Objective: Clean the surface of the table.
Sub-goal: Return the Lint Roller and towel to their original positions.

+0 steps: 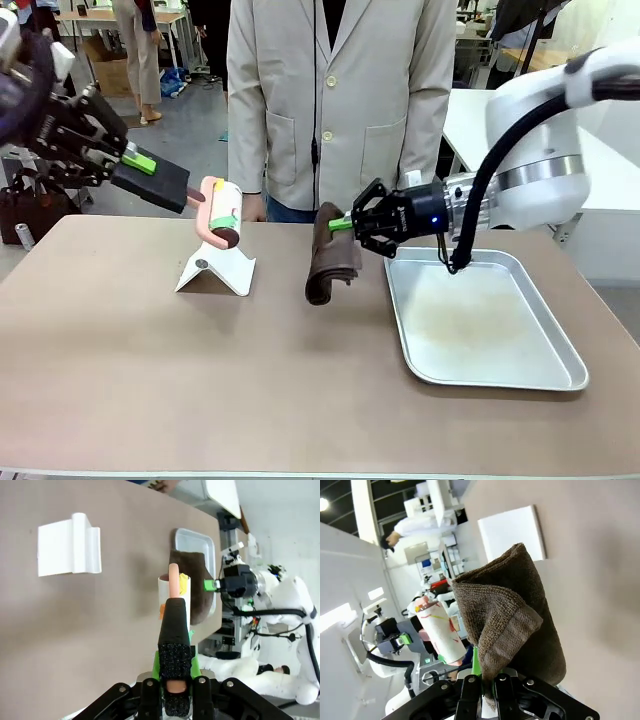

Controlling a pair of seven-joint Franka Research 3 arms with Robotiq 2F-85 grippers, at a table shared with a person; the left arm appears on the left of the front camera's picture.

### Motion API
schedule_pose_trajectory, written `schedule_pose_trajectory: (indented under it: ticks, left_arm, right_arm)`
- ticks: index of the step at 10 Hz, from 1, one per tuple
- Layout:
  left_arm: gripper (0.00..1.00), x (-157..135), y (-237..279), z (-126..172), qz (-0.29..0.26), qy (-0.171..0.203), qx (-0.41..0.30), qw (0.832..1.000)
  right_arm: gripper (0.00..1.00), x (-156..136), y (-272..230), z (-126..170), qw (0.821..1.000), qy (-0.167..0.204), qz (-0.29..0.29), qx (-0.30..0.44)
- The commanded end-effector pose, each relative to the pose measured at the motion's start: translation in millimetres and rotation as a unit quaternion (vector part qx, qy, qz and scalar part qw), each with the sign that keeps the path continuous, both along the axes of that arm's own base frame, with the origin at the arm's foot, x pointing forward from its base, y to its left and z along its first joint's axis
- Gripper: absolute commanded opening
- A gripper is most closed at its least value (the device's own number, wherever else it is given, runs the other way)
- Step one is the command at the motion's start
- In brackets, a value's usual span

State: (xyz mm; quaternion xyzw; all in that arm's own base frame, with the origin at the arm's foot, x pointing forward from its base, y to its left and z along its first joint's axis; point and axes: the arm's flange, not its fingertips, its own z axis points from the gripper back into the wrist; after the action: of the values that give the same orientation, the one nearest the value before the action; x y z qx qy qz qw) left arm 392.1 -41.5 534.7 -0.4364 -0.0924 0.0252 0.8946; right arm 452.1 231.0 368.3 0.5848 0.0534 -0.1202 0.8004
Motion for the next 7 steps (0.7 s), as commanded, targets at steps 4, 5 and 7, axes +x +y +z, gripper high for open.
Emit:
schedule_pose_trajectory:
  ticks: [4, 5, 7]
  left_arm:
    - [0.22, 63, -8, -27, 0.008, 0.026, 0.018, 0.999]
    - [0.22, 70, -3, -31, 0.008, 0.041, 0.023, 0.999]
    - [0.22, 54, -10, -33, 0.011, 0.022, 0.019, 1.0]
  right_arm:
    - [0.07, 16, 2, -31, 0.999, 0.037, -0.01, -0.038]
    - [0.07, 17, -6, -26, 0.997, 0.069, 0.026, -0.015]
    - [0.07, 8, -1, -36, 0.999, 0.028, -0.008, -0.024]
